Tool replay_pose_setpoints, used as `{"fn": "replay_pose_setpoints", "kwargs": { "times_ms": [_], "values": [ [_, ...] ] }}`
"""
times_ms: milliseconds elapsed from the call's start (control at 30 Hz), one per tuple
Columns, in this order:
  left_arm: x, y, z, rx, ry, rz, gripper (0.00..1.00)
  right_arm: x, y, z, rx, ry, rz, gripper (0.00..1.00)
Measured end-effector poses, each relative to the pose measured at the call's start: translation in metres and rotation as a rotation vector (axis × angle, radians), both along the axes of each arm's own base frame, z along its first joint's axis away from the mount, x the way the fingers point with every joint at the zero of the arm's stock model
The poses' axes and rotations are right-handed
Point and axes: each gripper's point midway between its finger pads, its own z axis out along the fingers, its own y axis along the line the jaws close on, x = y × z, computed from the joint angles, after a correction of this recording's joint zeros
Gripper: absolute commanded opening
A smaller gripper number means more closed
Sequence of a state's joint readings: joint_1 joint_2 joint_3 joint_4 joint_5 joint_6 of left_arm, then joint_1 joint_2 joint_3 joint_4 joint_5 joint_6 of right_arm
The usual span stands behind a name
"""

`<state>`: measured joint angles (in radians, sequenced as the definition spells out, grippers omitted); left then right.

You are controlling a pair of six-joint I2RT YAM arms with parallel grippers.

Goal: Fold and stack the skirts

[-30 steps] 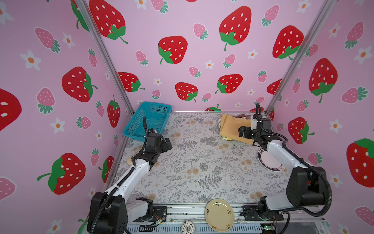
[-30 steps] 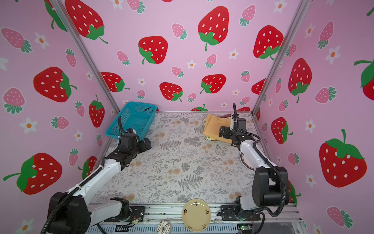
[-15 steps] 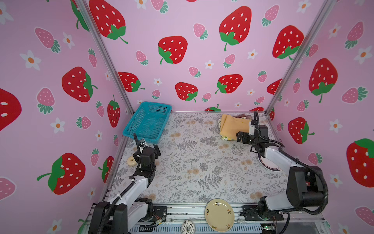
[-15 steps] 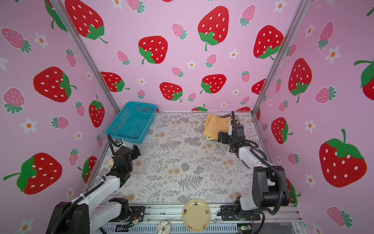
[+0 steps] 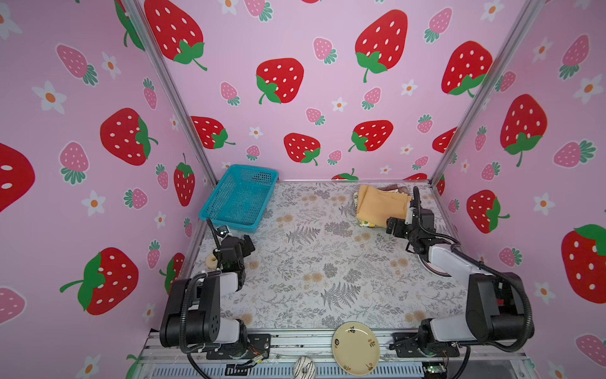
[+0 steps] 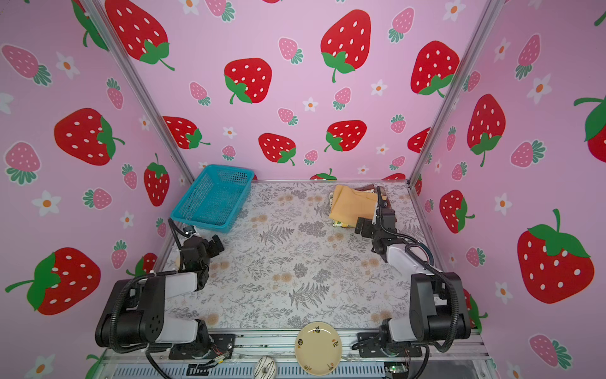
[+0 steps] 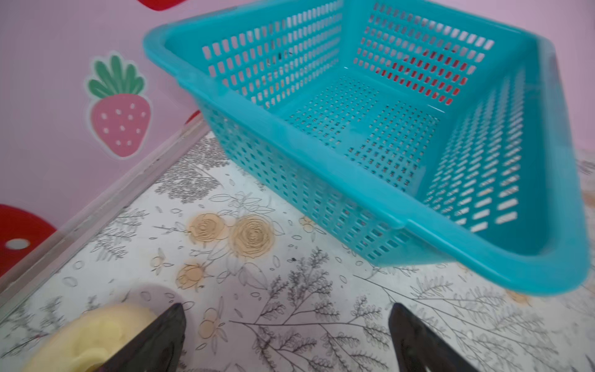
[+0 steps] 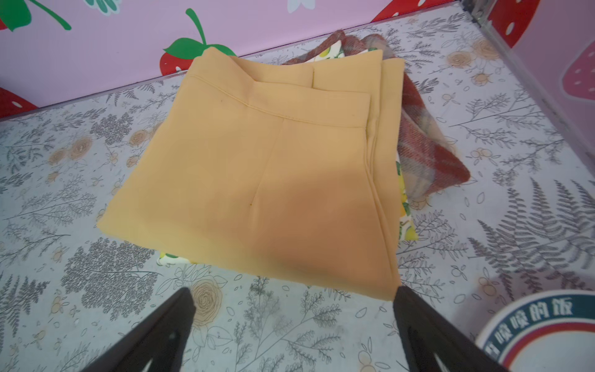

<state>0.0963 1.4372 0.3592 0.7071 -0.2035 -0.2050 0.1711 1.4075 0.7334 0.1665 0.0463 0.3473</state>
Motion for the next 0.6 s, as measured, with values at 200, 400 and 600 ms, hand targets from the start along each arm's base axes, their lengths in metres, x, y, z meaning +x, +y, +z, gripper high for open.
{"fn": "replay_pose_setpoints", "kwargs": {
  "times_ms": [200, 400, 600],
  "values": [
    [0.022, -0.033, -0.008, 0.011, 0.011, -0.163, 0.99, -0.01, -0.023, 0.006, -0.06, -0.074, -0.105, 1.0],
    [0.023, -0.04, -0.007, 0.038, 0.012, -0.183, 0.99, -0.035, -0.03, 0.01, -0.186, -0.233, -0.089, 1.0],
    [0.023, -0.042, -0.007, 0.052, 0.015, -0.195, 0.99, -0.056, -0.041, -0.005, -0.292, -0.325, -0.108, 1.0]
  ]
}}
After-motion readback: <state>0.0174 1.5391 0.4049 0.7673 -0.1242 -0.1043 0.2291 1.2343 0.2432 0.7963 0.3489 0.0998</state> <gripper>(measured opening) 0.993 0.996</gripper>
